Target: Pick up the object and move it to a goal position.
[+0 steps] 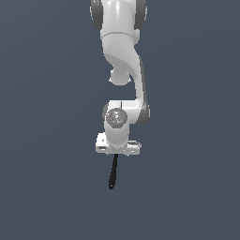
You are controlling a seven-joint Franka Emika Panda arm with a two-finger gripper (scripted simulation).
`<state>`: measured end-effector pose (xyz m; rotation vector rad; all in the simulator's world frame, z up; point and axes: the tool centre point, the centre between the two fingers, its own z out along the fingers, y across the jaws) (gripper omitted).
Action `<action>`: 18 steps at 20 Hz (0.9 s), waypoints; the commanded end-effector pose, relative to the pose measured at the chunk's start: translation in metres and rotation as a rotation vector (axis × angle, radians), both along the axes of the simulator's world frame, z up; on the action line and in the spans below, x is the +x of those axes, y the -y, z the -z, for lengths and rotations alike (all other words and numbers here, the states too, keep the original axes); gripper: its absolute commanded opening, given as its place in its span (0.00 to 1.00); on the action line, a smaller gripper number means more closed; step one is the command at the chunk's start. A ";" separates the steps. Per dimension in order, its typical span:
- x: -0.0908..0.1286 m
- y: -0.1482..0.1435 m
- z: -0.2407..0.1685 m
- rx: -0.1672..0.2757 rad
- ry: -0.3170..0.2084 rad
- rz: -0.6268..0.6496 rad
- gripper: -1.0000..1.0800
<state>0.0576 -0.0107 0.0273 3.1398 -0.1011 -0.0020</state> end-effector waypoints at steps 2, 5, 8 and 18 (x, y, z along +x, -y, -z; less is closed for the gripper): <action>0.001 0.000 0.010 0.000 0.001 0.000 0.96; 0.002 0.000 0.010 0.000 0.001 0.000 0.96; 0.002 0.000 0.010 0.000 0.001 0.000 0.00; 0.002 0.002 0.008 0.000 0.002 0.002 0.00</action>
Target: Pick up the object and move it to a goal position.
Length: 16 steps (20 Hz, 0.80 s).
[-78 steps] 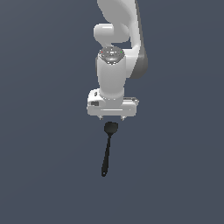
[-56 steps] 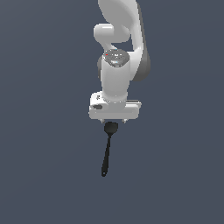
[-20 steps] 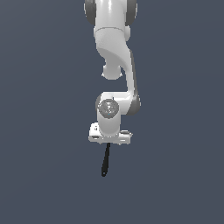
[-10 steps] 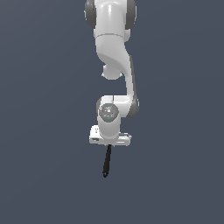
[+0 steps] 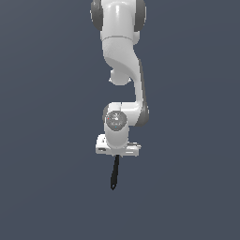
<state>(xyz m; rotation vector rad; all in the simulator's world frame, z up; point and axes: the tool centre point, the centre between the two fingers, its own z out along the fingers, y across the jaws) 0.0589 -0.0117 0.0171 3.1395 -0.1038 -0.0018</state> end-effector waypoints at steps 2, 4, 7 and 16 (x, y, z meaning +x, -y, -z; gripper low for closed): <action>0.003 0.003 -0.007 -0.001 0.007 0.003 0.00; 0.007 0.006 -0.017 -0.001 0.015 0.007 0.00; 0.014 0.015 -0.038 -0.003 0.035 0.016 0.00; 0.050 0.063 -0.162 -0.011 0.143 0.067 0.00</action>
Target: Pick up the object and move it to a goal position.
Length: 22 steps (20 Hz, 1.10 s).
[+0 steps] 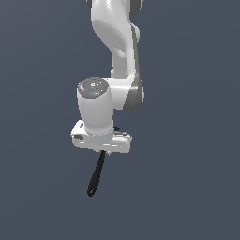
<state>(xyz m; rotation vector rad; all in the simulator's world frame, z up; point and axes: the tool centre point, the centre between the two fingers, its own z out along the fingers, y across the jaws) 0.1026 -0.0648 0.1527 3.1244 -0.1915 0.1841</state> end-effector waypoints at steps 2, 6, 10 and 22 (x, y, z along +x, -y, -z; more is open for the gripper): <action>0.013 0.023 -0.061 -0.004 0.054 0.024 0.00; 0.024 0.047 -0.126 -0.009 0.108 0.049 0.00; 0.030 0.067 -0.178 -0.012 0.153 0.070 0.00; 0.035 0.089 -0.236 -0.015 0.202 0.094 0.00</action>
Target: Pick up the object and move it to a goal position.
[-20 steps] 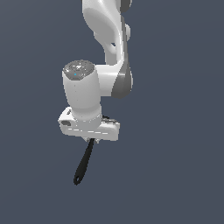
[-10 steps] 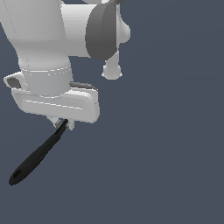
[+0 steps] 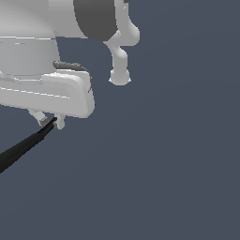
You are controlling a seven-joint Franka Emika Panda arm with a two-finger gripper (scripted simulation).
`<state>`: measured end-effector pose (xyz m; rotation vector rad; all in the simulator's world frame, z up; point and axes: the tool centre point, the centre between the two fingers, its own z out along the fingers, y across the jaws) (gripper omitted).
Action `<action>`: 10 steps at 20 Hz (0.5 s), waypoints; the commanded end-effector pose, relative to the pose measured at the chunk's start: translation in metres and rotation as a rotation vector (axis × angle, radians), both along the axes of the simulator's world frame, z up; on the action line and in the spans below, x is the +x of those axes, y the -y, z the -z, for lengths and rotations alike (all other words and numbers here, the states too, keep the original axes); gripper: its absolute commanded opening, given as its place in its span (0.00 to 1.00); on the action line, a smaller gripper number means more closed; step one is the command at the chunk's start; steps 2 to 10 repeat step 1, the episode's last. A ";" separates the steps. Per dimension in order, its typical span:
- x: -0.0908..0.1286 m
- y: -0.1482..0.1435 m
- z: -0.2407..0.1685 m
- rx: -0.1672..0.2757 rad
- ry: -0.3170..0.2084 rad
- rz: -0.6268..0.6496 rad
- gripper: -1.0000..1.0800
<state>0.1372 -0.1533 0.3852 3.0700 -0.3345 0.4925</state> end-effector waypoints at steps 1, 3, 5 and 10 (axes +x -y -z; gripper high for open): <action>0.001 0.001 -0.003 0.000 0.003 0.000 0.00; 0.001 0.001 -0.003 0.000 0.003 0.000 0.00; 0.001 0.001 -0.003 0.000 0.003 0.000 0.00; 0.001 0.001 -0.003 0.000 0.003 0.000 0.00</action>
